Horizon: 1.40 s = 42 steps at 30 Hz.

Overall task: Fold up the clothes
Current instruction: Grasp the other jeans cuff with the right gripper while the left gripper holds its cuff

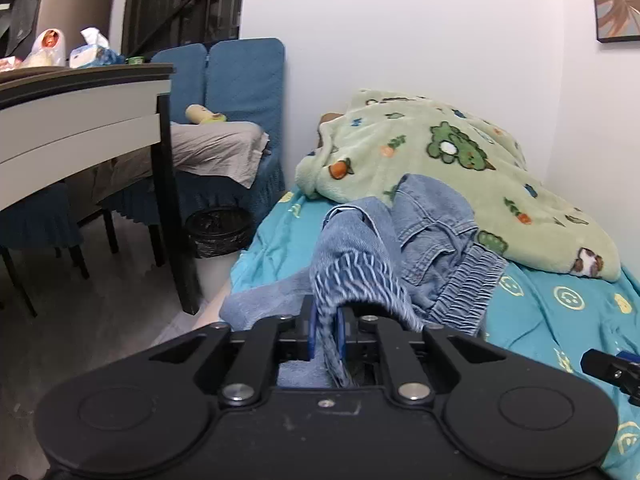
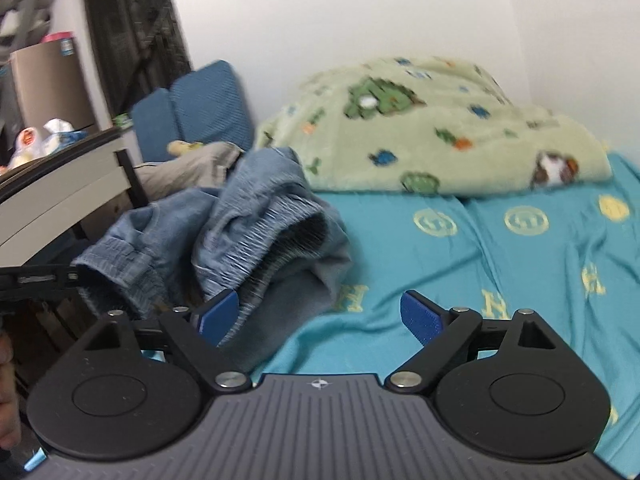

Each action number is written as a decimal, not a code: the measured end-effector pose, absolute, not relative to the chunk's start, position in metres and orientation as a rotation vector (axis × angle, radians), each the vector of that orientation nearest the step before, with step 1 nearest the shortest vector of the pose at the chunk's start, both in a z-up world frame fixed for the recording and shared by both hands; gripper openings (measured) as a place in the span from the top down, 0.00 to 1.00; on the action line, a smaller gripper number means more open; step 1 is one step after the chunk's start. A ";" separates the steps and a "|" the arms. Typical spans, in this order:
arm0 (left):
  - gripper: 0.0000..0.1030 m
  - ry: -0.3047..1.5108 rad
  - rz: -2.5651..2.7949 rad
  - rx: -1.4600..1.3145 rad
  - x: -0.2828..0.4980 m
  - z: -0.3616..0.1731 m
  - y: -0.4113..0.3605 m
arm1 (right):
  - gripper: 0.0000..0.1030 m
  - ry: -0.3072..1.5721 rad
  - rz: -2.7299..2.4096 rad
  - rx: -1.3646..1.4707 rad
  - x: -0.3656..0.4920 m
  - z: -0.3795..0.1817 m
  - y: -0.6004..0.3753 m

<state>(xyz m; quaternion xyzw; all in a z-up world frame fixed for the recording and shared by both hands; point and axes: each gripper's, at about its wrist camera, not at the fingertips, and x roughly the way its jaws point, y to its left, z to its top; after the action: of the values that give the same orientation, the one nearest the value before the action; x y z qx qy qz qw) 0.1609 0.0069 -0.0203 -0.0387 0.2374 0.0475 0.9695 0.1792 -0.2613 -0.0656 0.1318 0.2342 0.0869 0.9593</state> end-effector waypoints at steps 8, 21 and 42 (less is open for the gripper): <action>0.74 0.484 0.106 -0.107 0.166 -0.032 0.012 | 0.32 0.495 0.170 0.297 0.211 -0.085 -0.262; 0.70 0.443 0.219 -0.133 0.181 -0.039 0.017 | 0.42 0.439 0.220 0.299 0.295 -0.103 -0.248; 0.70 0.386 0.230 -0.163 0.193 -0.044 0.031 | 0.96 0.327 0.253 0.488 0.298 -0.082 -0.247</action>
<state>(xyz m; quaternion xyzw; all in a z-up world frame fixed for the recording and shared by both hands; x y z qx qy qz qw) 0.1925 0.0314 -0.0440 -0.0806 0.1912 0.1141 0.9716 0.2981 -0.2468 -0.0815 0.2396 0.1605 0.1242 0.9494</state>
